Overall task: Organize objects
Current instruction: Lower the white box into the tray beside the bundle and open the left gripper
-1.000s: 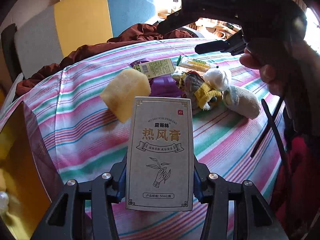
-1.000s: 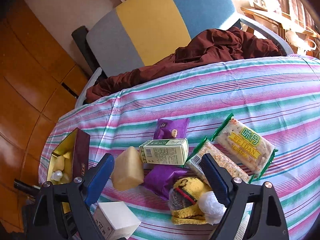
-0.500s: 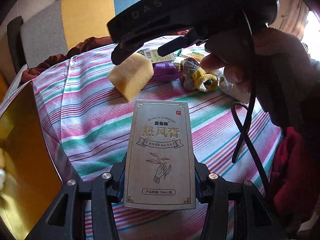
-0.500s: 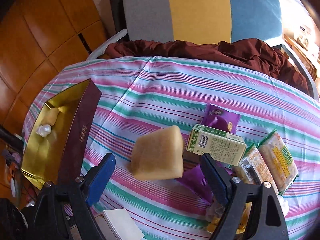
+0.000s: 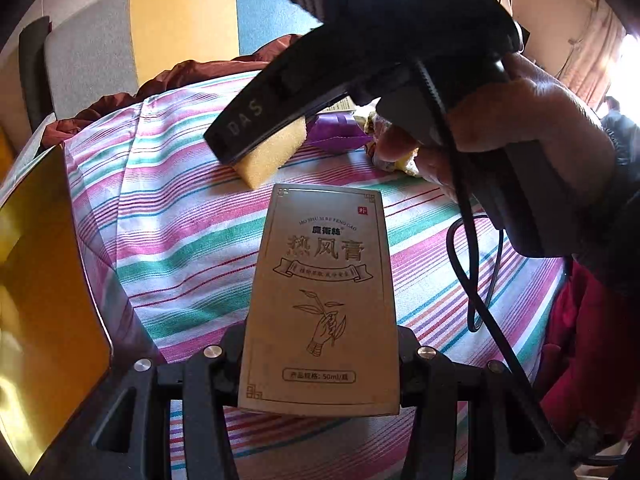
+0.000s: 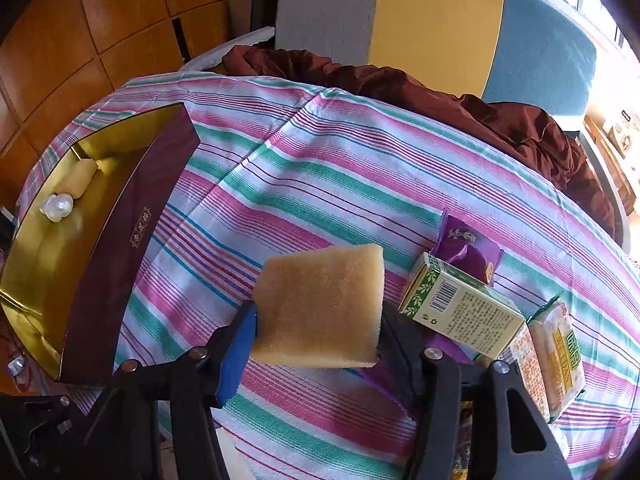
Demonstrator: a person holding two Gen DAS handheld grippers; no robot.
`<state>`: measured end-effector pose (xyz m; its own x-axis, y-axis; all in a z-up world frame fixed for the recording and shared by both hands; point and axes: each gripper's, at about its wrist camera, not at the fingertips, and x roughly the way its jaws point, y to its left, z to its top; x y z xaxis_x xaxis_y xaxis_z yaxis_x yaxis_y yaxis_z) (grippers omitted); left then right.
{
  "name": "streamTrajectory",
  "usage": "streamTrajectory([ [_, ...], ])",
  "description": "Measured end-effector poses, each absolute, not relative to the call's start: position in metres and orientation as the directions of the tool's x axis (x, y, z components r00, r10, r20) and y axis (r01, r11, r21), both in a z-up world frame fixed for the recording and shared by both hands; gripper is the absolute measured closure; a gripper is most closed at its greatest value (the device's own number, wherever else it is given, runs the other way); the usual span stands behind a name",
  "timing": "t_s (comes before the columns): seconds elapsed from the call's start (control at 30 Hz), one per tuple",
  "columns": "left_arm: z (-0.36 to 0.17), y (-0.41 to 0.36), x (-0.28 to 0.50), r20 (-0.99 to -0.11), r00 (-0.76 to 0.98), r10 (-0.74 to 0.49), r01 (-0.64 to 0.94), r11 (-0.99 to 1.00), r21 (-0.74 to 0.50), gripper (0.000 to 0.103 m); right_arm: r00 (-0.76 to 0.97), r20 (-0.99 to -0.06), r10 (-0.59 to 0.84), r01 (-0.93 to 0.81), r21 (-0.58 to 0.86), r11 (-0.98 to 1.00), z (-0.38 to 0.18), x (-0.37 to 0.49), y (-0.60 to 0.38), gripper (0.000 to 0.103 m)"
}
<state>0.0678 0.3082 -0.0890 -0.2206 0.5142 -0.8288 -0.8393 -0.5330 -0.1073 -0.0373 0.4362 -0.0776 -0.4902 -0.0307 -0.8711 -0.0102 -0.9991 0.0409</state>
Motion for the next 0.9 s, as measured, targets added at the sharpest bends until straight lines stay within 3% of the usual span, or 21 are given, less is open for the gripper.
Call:
streamTrajectory([
  [0.17, -0.082, 0.306, 0.072, -0.825, -0.225, 0.518, -0.839, -0.534, -0.107, 0.052, -0.485, -0.872, -0.067, -0.035, 0.096, -0.995, -0.080, -0.034, 0.446, 0.044],
  [0.6, -0.028, 0.258, 0.059, -0.761, -0.332, 0.558, -0.768, -0.628, -0.125, 0.051, -0.490, -0.870, -0.050, -0.047, 0.083, -0.995, -0.082, -0.030, 0.444, 0.044],
  [0.9, -0.021, 0.173, -0.006, -0.765, -0.501, 0.405, -0.542, -0.836, -0.087, 0.051, -0.486, -0.873, -0.040, -0.066, 0.082, -0.994, -0.085, -0.029, 0.446, 0.044],
])
